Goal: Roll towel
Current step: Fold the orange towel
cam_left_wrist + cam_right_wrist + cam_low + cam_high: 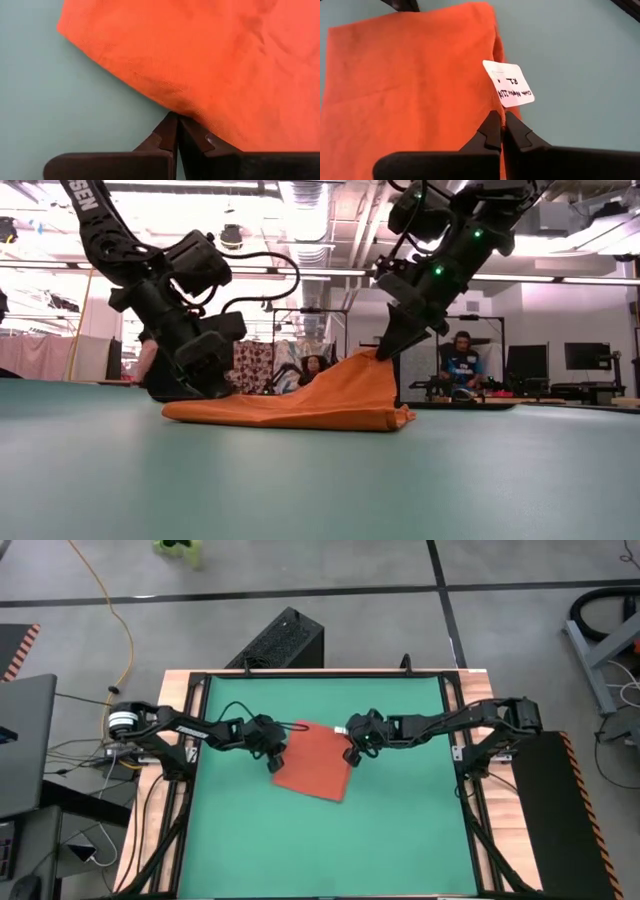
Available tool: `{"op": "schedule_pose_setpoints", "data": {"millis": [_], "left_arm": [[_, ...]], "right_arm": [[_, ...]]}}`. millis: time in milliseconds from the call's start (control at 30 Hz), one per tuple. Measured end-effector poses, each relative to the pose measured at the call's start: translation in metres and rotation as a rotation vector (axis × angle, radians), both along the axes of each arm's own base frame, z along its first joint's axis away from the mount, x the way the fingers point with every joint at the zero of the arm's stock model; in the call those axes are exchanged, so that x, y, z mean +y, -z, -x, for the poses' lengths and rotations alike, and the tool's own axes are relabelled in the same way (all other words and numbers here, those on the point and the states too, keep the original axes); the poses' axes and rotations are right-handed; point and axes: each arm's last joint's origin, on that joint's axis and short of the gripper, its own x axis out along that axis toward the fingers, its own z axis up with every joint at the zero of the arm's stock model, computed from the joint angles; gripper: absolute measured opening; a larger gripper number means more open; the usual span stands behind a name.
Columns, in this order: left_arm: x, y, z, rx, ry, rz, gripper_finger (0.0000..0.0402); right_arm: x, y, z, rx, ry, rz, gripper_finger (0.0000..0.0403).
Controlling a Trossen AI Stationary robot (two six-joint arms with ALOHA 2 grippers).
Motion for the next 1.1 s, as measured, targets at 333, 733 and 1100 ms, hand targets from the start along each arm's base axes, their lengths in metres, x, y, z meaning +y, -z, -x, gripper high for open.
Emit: {"op": "schedule_pose_setpoints", "data": {"millis": [333,733,1100], "left_arm": [[0.001,0.011,0.000,0.051,-0.045,0.003,0.0000],[0.000,0.011,-0.001,0.025,-0.055,0.041,0.0000],[-0.013,0.002,-0.014,-0.150,0.073,0.185,0.0000]], "right_arm": [[0.011,0.011,0.013,0.144,0.077,-0.072,0.0011],[0.024,0.013,0.016,0.183,0.092,-0.041,0.0011],[0.019,0.011,0.013,0.149,0.112,0.016,0.0011]]}}
